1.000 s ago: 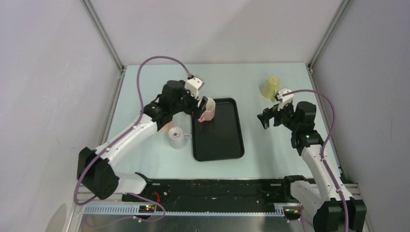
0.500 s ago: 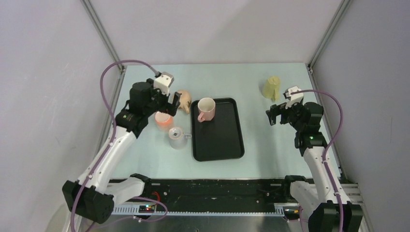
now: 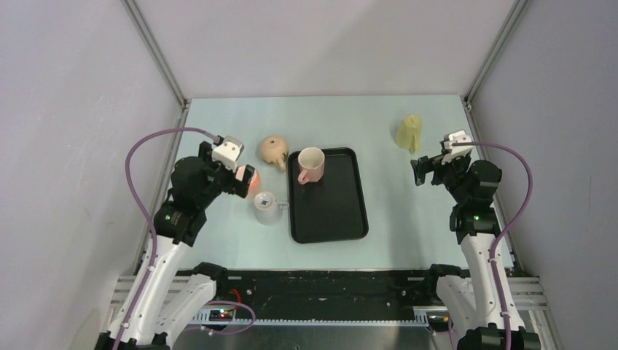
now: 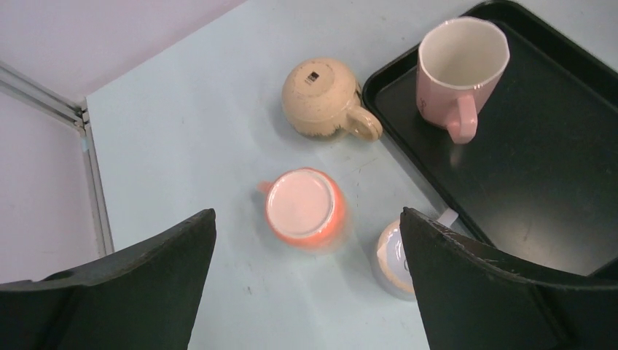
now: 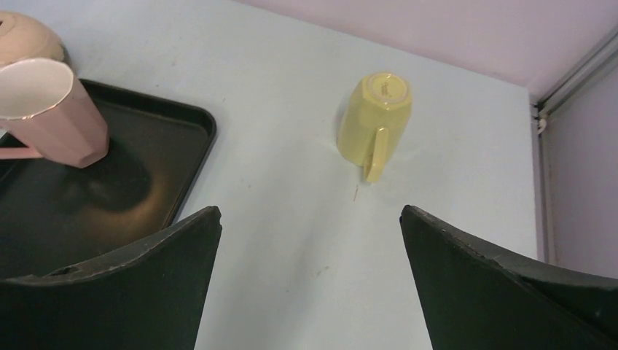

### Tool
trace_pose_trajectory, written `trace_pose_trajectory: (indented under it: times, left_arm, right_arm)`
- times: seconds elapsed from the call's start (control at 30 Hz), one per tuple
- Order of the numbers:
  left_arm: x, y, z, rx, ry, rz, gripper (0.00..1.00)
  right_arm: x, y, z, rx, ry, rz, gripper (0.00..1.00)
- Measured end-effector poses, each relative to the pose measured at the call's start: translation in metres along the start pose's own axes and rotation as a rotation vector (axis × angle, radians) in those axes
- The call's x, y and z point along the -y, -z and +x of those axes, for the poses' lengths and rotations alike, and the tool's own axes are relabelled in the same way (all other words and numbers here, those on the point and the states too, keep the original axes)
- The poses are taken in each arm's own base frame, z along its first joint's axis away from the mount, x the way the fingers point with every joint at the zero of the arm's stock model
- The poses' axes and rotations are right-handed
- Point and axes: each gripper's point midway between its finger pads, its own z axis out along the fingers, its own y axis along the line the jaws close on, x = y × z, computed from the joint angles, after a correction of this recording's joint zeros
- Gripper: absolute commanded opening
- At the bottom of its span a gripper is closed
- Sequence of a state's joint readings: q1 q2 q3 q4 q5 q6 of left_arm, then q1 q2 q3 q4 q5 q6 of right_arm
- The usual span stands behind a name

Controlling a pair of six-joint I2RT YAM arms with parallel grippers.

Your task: Turn the mug right side up

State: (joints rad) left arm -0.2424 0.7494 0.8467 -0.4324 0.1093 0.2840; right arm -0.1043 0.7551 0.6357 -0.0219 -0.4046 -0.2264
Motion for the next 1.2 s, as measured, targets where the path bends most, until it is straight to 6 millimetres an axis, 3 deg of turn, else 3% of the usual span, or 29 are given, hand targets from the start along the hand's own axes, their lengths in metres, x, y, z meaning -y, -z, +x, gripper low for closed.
trace_pose_trajectory:
  times: [0.27,1.2]
  left_arm:
    - [0.016,0.001,0.032,-0.04,-0.024,0.063,1.0]
    - [0.022,-0.011,0.061,-0.111,-0.021,0.084,1.0]
  right_arm:
    - [-0.012,-0.002,0.008,-0.03,0.011,-0.049,0.99]
    - [-0.015,-0.001,0.009,-0.033,0.004,-0.064,0.99]
